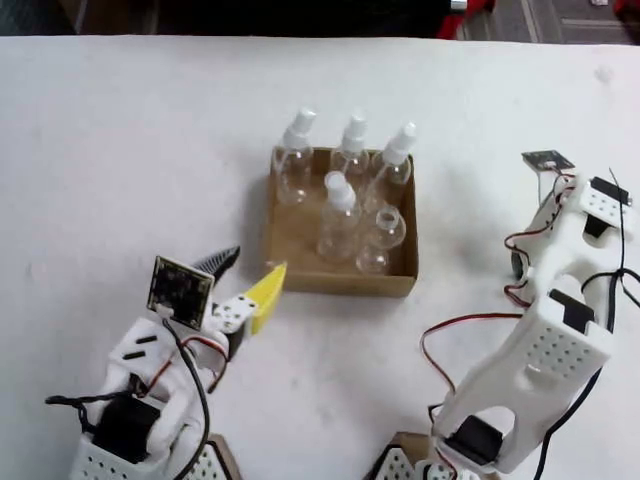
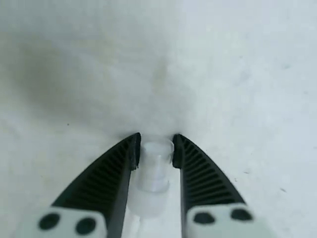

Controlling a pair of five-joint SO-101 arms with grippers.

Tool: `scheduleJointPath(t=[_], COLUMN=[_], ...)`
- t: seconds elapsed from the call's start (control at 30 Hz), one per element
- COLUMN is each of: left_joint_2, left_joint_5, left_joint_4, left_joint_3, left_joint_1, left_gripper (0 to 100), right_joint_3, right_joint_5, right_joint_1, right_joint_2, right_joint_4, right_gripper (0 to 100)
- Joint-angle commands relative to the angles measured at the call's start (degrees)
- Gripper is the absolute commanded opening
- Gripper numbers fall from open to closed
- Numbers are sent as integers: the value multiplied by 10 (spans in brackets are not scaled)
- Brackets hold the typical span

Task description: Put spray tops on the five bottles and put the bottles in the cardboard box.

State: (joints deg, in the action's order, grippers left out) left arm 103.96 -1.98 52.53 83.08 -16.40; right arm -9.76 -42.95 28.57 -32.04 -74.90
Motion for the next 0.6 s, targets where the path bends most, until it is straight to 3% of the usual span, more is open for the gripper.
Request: scheduleJointPath(t=[0.0,0.3,0.57], left_joint_2=[5,5,5], left_joint_5=[5,3,4], left_joint_4=[-16,-17,-13], left_joint_3=[-3,-5,-6], left_joint_1=[4,3,-47], left_gripper=[226,226,226], right_joint_3=[-11,-72,-76], right_joint_5=[-6,6,118], right_joint_1=[-12,-52,-147], right_joint_2=[40,213,468], right_joint_4=[-17,-159,-219], right_gripper=[16,16,16])
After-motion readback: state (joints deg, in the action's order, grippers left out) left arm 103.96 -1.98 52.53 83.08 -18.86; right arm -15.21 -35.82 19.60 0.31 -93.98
